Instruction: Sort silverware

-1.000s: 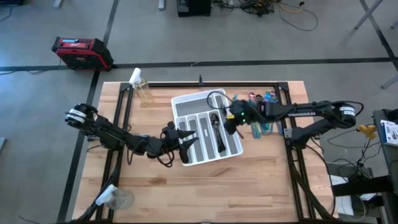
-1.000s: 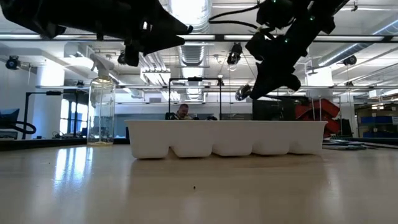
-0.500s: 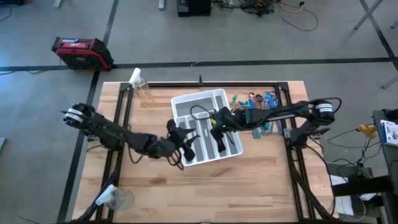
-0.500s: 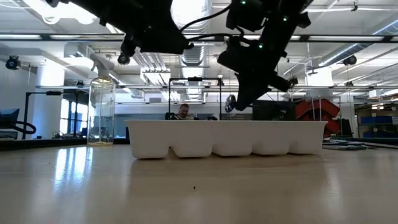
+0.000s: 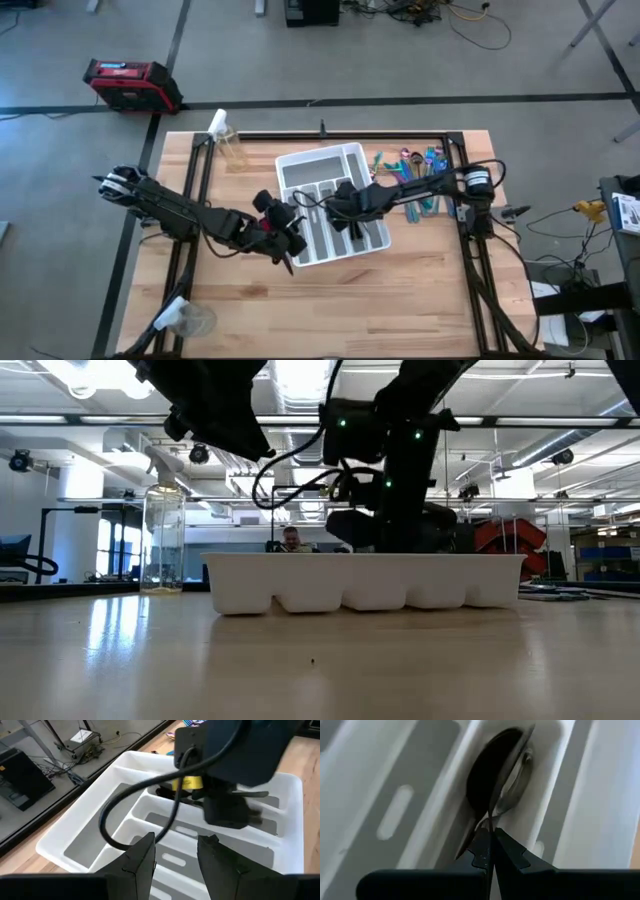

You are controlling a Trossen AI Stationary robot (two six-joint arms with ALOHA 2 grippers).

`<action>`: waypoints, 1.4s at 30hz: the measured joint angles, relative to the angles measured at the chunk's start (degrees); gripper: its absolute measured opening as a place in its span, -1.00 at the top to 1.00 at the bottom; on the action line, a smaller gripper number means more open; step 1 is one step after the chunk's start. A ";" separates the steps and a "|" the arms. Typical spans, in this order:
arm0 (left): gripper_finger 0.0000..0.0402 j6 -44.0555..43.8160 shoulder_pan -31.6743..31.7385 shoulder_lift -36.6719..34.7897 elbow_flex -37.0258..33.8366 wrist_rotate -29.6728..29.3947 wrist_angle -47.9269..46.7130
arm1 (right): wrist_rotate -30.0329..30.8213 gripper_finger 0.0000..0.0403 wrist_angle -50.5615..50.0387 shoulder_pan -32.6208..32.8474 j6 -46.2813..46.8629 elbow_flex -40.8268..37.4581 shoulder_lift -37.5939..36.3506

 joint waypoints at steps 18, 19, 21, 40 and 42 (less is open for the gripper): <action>0.34 -1.00 -0.02 -0.02 -0.07 -0.04 1.30 | 2.68 0.57 -0.67 0.28 -5.33 2.61 1.35; 0.34 -1.00 -0.02 -0.02 -0.07 -0.06 1.48 | 2.66 0.51 -0.56 0.42 -5.36 2.61 1.38; 0.34 -1.00 -0.02 -0.02 -0.07 -0.06 1.52 | 2.66 0.38 -0.59 0.58 -6.34 2.61 1.16; 0.34 -2.21 -5.37 2.35 -0.11 -0.32 7.52 | 10.78 0.01 -22.15 5.98 -7.05 -13.33 -27.91; 0.34 -1.41 -5.73 3.61 -0.11 -0.32 11.01 | 8.98 0.01 -21.07 4.07 -5.84 -18.05 -32.21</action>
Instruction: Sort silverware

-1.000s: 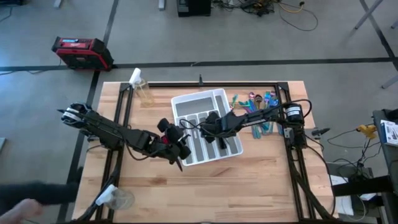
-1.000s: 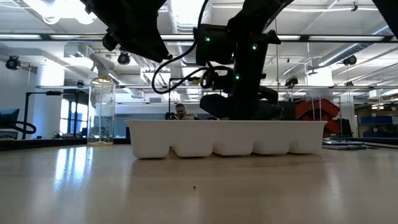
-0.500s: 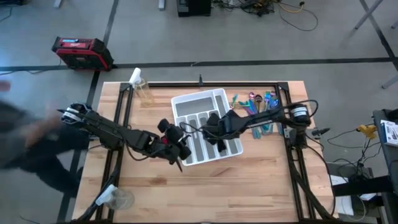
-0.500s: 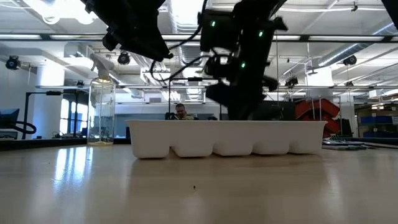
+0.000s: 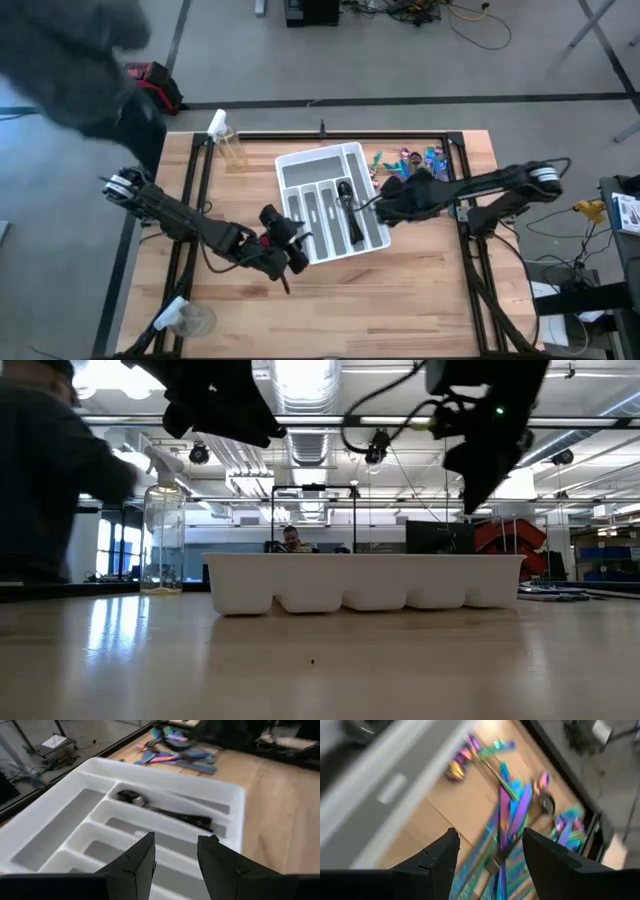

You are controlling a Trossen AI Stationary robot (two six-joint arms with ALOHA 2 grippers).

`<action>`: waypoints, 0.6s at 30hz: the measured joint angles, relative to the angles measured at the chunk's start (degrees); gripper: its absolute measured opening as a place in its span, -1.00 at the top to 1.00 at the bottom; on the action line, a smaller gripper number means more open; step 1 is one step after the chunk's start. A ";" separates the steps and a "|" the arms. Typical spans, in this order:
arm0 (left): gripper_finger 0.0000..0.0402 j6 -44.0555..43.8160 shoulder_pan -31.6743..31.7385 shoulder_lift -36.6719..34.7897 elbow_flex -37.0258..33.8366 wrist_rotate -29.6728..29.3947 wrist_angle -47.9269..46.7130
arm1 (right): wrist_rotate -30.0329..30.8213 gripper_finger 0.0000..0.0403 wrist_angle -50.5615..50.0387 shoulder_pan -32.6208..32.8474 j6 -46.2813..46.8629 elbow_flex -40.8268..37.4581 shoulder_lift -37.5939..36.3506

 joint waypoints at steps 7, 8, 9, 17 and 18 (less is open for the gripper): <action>0.34 5.78 0.15 6.05 0.00 0.41 12.83 | -3.43 0.01 7.51 -11.11 1.20 -13.50 -9.81; 0.34 6.74 0.23 6.89 0.00 0.43 14.79 | -3.79 0.02 9.71 -13.39 0.33 -14.65 -10.17; 0.34 7.82 0.38 7.59 0.00 0.47 16.65 | -4.09 0.02 12.06 -15.91 -0.73 -15.47 -10.27; 0.34 8.50 0.71 9.13 0.00 1.68 20.68 | -16.24 0.11 30.94 -38.55 -12.45 -18.98 -6.53; 0.34 8.32 0.69 8.94 0.00 1.94 20.17 | -18.17 0.12 33.04 -40.73 -13.32 -19.11 -5.72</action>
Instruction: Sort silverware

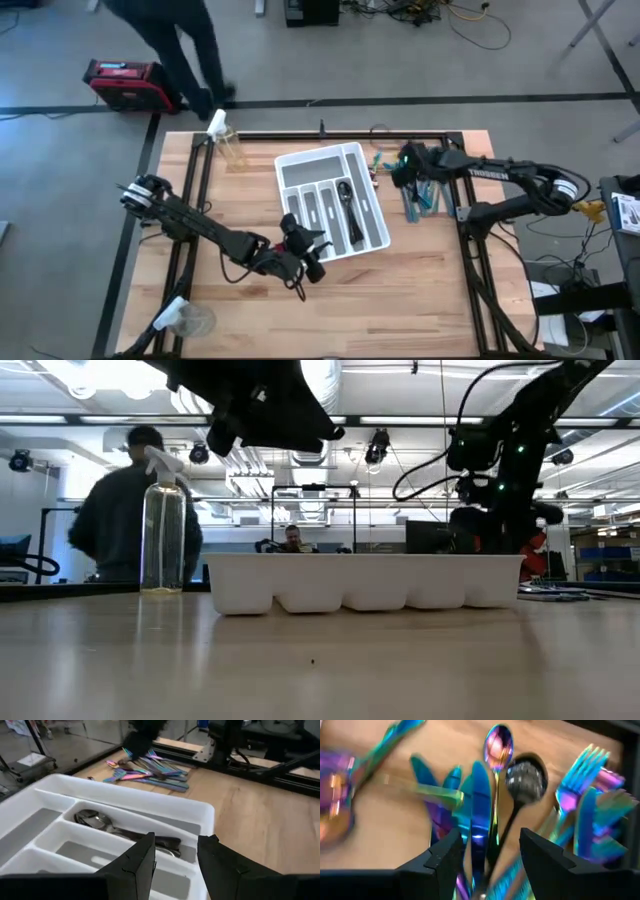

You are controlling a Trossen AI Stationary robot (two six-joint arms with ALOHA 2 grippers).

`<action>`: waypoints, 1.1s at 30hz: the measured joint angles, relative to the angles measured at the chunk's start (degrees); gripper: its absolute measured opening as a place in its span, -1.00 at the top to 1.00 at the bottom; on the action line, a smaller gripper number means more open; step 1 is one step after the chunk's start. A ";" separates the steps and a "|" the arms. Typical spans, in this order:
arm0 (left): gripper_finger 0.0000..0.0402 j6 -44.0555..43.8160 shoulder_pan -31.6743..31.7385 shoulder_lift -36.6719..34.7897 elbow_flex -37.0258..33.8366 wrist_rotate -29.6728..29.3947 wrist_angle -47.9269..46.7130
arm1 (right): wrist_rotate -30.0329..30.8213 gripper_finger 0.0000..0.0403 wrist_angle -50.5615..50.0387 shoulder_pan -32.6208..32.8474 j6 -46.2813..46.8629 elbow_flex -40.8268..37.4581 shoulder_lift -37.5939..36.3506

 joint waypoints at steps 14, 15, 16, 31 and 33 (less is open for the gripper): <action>0.34 -0.93 -0.13 -0.16 0.00 1.38 0.08 | -6.37 0.27 12.39 -9.08 -2.62 -0.95 11.10; 0.34 -1.27 -0.13 -0.16 0.00 1.40 0.01 | -6.35 0.29 13.87 -9.08 -2.63 -0.95 11.62; 0.34 -1.57 -0.13 -0.16 0.00 1.42 -0.05 | -6.35 0.32 15.00 -9.08 -2.62 -0.95 12.04; 0.34 -2.18 -0.26 -0.16 0.00 1.45 -0.17 | -2.02 0.99 13.44 -6.72 -10.24 -1.01 9.88; 0.34 -2.18 -0.26 -0.16 0.00 1.45 -0.20 | -0.88 0.99 11.66 -5.38 -11.07 -1.01 8.19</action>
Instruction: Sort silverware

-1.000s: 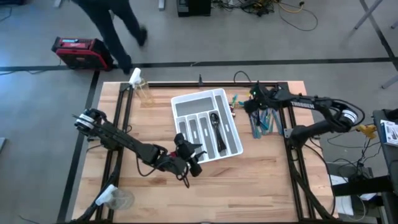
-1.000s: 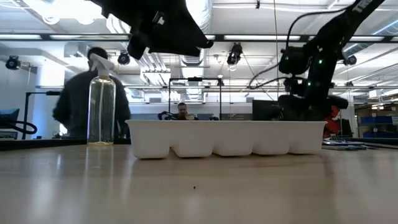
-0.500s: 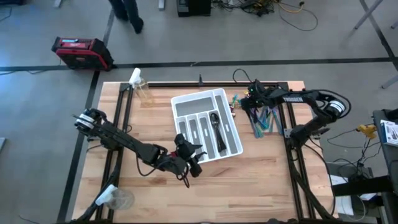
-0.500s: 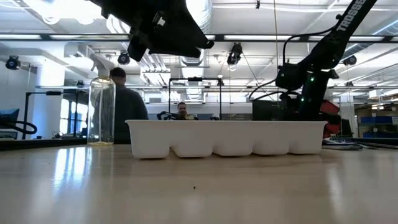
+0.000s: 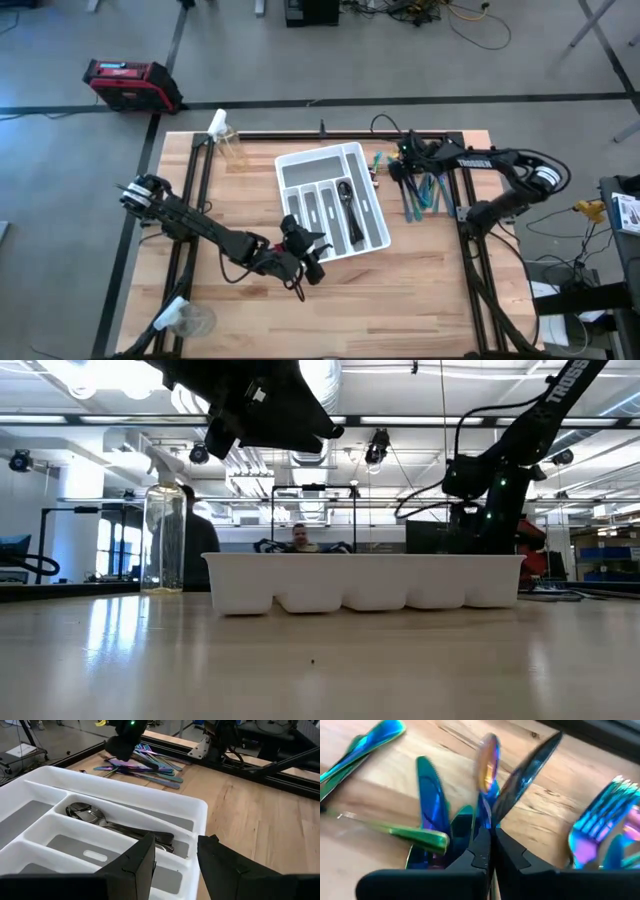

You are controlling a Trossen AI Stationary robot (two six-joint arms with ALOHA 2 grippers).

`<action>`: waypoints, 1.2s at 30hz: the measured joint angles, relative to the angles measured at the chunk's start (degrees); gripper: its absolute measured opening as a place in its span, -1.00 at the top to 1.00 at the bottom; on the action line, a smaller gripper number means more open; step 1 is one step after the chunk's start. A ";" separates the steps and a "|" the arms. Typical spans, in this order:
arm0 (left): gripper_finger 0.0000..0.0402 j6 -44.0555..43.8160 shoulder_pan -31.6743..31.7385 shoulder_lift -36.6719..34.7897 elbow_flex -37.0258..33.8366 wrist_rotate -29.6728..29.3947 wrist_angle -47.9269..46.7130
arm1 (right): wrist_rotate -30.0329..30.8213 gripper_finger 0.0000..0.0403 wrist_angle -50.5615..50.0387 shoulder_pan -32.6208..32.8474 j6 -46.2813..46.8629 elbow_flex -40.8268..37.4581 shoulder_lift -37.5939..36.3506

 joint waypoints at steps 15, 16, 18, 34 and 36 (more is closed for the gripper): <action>0.34 -1.03 0.11 0.00 0.00 -4.46 0.04 | 2.10 1.00 -9.32 18.02 3.08 0.00 -12.85; 0.34 -1.03 0.06 0.00 0.00 -4.47 0.04 | 2.09 1.00 -9.28 19.80 3.19 0.00 -13.74; 0.34 -1.02 -0.07 0.00 0.00 -4.48 0.02 | 1.99 1.00 -9.37 23.36 4.02 0.00 -15.49; 0.34 5.97 0.48 5.37 0.02 -4.70 11.57 | 1.05 1.00 0.28 44.89 11.16 0.00 -21.06; 0.34 5.53 1.16 5.67 0.02 -5.74 12.56 | 0.02 1.00 4.53 44.68 12.08 0.06 -19.83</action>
